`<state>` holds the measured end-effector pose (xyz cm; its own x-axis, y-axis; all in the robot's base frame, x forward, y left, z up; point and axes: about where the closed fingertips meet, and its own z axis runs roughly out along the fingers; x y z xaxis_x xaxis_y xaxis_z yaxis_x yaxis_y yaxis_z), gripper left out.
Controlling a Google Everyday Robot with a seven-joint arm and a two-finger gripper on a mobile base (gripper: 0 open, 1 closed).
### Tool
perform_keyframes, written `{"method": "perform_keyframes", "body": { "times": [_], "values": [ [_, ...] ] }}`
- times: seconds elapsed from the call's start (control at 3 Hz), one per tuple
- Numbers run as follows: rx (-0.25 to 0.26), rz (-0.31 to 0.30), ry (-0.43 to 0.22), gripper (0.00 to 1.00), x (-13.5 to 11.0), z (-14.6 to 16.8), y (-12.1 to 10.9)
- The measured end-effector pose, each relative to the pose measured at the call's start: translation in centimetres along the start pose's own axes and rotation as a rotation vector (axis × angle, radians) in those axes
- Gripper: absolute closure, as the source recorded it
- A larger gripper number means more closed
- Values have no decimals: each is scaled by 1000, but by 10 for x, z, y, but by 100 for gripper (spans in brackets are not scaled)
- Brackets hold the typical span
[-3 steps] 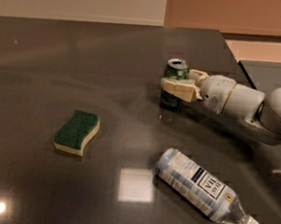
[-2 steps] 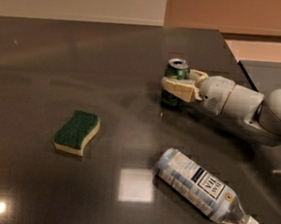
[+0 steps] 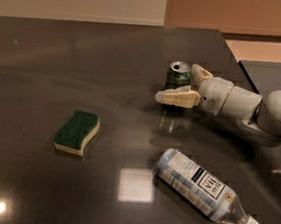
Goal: Place green can upright
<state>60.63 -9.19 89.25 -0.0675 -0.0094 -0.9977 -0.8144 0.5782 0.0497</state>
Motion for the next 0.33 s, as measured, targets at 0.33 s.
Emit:
{"method": "perform_keyframes", "body": {
  "times": [0.33],
  "values": [
    [0,0,0,0,0,0,0]
  ]
}}
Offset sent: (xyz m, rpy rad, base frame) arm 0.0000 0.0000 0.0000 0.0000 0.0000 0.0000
